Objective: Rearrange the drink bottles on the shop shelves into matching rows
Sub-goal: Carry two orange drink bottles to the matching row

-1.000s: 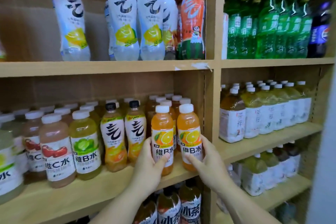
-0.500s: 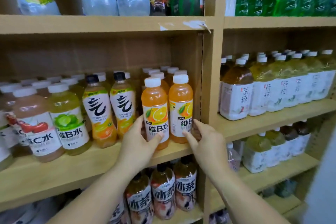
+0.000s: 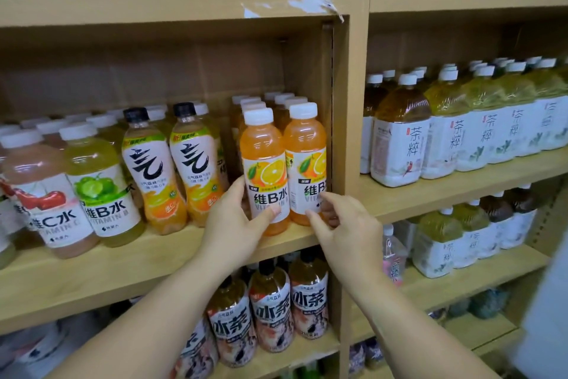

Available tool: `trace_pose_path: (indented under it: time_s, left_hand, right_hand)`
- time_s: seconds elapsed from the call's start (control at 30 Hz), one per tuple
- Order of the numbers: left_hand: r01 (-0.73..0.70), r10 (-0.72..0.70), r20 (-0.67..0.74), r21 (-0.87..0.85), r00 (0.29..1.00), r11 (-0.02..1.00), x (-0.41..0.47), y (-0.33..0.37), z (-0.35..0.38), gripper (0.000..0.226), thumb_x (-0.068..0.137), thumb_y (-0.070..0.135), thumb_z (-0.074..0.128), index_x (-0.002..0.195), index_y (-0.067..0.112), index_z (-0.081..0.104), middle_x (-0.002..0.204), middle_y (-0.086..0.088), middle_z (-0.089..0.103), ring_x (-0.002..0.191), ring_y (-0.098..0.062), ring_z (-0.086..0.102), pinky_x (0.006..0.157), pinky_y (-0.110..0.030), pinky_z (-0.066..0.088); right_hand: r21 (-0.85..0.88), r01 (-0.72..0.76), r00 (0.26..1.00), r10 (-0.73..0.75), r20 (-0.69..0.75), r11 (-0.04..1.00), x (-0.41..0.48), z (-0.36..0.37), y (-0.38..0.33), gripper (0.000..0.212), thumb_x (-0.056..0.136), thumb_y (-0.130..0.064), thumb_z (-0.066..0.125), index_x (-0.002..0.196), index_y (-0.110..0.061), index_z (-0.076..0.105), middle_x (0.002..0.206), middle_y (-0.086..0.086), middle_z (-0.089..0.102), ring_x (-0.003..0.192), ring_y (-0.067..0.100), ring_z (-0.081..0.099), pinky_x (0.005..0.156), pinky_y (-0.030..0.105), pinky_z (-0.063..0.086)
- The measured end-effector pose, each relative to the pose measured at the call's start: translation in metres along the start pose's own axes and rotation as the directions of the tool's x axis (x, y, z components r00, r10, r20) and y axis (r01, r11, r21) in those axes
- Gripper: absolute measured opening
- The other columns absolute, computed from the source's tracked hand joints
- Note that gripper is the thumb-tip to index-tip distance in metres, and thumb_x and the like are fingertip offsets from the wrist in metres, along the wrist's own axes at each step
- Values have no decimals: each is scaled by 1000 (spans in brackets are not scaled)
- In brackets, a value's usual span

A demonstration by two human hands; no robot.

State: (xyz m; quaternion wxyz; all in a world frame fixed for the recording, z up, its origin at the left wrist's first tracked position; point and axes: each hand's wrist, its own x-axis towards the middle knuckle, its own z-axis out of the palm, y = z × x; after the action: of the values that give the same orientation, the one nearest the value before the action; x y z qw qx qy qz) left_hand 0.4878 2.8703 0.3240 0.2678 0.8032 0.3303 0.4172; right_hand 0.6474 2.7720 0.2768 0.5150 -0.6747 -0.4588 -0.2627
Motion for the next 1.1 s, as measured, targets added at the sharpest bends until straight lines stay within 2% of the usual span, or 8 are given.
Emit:
trace_pose_path:
  time_s: [0.07, 0.17, 0.37, 0.5, 0.7, 0.87, 0.97, 1.1]
  left_hand:
    - [-11, 10, 7, 29, 1000, 1000, 2, 2, 6, 56, 87, 36, 79, 136, 37, 53, 122, 22, 62, 111, -1, 60, 97, -31, 54]
    - [-8, 13, -54, 88, 998, 996, 3, 2, 11, 62, 85, 39, 80, 141, 30, 53, 122, 14, 55, 111, -7, 55, 98, -33, 52]
    - [19, -18, -66, 13, 998, 1000, 1, -5, 18, 68, 86, 44, 77, 146, 31, 48, 138, 13, 57, 126, -9, 55, 105, -44, 52]
    - [13, -14, -59, -9, 998, 1000, -2, -6, 20, 69, 86, 53, 69, 148, 38, 43, 142, 18, 55, 131, -6, 53, 106, -46, 52]
    - [4, -2, -52, 47, 999, 999, -1, -3, 20, 63, 92, 40, 70, 150, 36, 44, 137, 16, 55, 129, -2, 50, 108, -43, 49]
    - [41, -41, -71, 9, 997, 999, -4, -2, 20, 76, 82, 56, 70, 151, 42, 42, 142, 21, 53, 132, -2, 51, 106, -42, 52]
    - [97, -118, -168, -126, 979, 987, -11, -3, 16, 80, 86, 45, 78, 155, 34, 40, 143, 14, 54, 125, -1, 57, 99, -29, 56]
    - [104, -167, -409, -173, 897, 979, -35, -15, -11, 57, 92, 28, 74, 143, 36, 49, 133, 6, 58, 117, -5, 61, 99, -33, 55]
  right_hand:
    - [-12, 57, 992, -58, -109, 998, 7, -4, 4, 35, 77, -26, 89, 104, -11, 73, 91, 2, 67, 84, 23, 65, 72, 38, 56]
    - [53, -69, 972, 79, -221, 996, 20, -11, 9, 68, 67, -38, 94, 117, -10, 57, 112, 11, 57, 108, 30, 55, 92, 42, 49]
    - [275, -373, 926, 339, 166, 886, 37, -15, 18, 120, 68, -48, 92, 161, -30, 19, 161, -4, 32, 149, 12, 30, 123, 43, 31]
    - [374, -411, 904, 317, 287, 832, 38, -7, 18, 114, 70, -46, 92, 159, -32, 23, 159, -9, 42, 145, 8, 40, 120, 42, 39]
    - [336, -387, 915, 314, 252, 859, 34, 2, 19, 102, 71, -54, 88, 152, -25, 33, 147, -6, 53, 137, 15, 50, 112, 46, 46]
    - [338, -362, 925, 291, 243, 868, 33, 3, 23, 102, 72, -53, 87, 153, -25, 32, 149, -3, 50, 138, 15, 47, 113, 48, 45]
    - [377, -242, 970, 233, 70, 894, 30, -7, 10, 105, 74, -51, 85, 156, -19, 28, 155, 5, 36, 143, 11, 33, 121, 43, 34]
    - [441, 242, 966, -171, -194, 864, 19, -16, -33, 73, 85, -41, 76, 142, -9, 44, 143, 16, 44, 140, 28, 41, 118, 41, 35]
